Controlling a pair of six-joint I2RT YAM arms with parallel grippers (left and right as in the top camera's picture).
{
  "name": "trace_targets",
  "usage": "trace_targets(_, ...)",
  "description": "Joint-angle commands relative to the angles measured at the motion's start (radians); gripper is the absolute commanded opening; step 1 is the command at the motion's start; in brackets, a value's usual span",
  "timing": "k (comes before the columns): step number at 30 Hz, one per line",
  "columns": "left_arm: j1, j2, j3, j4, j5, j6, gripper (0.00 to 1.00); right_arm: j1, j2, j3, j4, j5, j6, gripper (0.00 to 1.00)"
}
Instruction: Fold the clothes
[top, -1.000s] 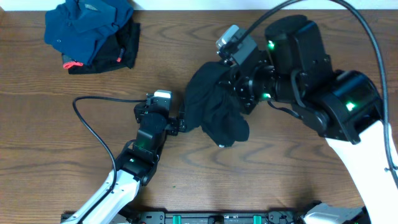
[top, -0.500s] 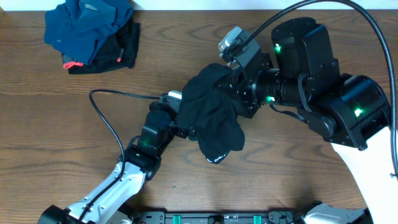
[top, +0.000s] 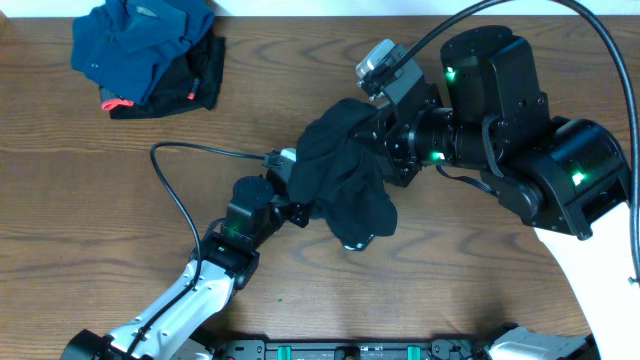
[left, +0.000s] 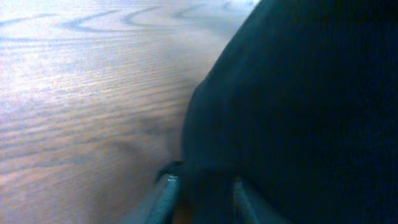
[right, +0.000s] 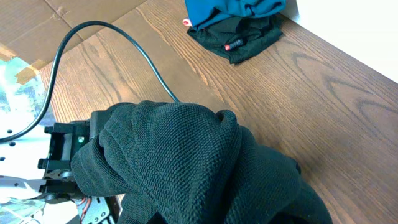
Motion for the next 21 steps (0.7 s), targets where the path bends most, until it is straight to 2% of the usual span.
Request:
trace_targets(1,0.004,0.001,0.011,0.02,0.014,0.006,0.08,-0.006,-0.022,0.026,0.008,-0.022,0.034,0.01)
trace_targets(9,0.005,-0.03,0.011,0.034,-0.064,0.006,0.07,-0.046,-0.023,0.026,-0.005,-0.021,0.037,0.01)
trace_targets(12,0.005,-0.052,0.011,0.032,-0.055,0.006,0.67,-0.068,-0.024,0.026,-0.01,-0.024,0.037,0.01)
trace_targets(13,0.005,-0.058,0.011,0.029,-0.036,0.007,0.78,-0.075,-0.025,0.026,-0.011,-0.028,0.037,0.01)
trace_targets(15,0.005,-0.072,0.011,0.016,0.001,0.007,0.89,-0.091,-0.027,0.026,-0.011,-0.038,0.037,0.01)
trace_targets(18,0.005,-0.104,0.011,-0.012,0.089,0.008,0.95,-0.14,-0.031,0.026,-0.009,-0.097,0.037,0.01)
trace_targets(21,0.005,-0.148,0.011,-0.037,0.169,0.031,0.97,-0.218,-0.032,0.026,-0.008,-0.266,0.025,0.01)
